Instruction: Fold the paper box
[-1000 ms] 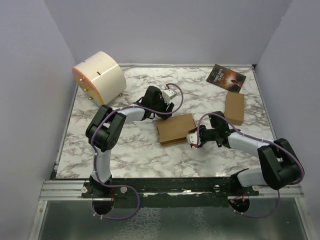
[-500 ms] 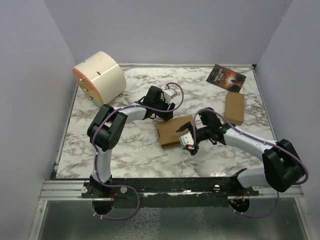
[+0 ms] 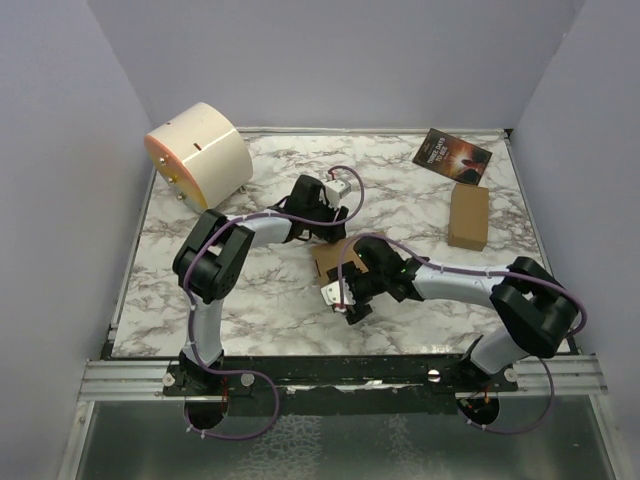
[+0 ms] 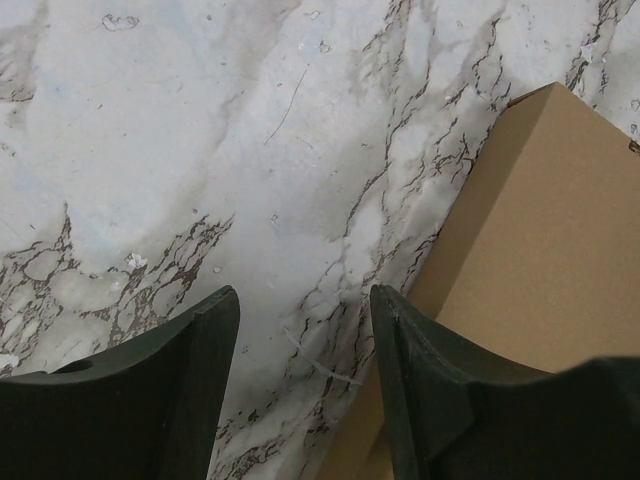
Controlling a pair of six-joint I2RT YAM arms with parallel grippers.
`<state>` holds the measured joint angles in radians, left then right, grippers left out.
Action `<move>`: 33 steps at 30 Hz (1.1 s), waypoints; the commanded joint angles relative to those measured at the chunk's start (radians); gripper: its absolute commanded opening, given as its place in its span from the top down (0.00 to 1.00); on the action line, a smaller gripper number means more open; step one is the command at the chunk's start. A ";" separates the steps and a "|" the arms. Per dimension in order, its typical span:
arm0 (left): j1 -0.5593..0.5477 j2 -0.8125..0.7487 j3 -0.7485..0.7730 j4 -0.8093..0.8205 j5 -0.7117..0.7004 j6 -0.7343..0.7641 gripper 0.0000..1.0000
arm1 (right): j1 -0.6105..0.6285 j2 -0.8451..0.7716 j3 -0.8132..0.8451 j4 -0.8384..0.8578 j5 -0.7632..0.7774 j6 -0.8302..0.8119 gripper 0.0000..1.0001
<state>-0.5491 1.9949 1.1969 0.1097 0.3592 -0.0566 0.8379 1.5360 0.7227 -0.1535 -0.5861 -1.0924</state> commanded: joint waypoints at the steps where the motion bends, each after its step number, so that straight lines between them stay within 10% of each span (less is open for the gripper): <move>1: 0.000 -0.025 -0.030 -0.007 0.020 -0.028 0.43 | 0.017 0.007 -0.008 0.160 0.133 0.095 0.20; 23: -0.023 -0.057 -0.085 0.036 0.038 -0.081 0.44 | 0.035 0.029 -0.011 0.168 0.164 0.102 0.87; 28: -0.024 -0.067 -0.091 0.036 0.019 -0.086 0.44 | 0.035 0.023 0.007 0.128 0.145 0.115 0.85; 33: -0.020 -0.092 -0.090 0.034 -0.042 -0.114 0.41 | 0.014 -0.040 0.022 0.012 -0.009 0.087 0.42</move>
<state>-0.5568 1.9579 1.1213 0.1841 0.3496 -0.1383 0.8715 1.5562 0.7231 -0.0074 -0.4633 -0.9855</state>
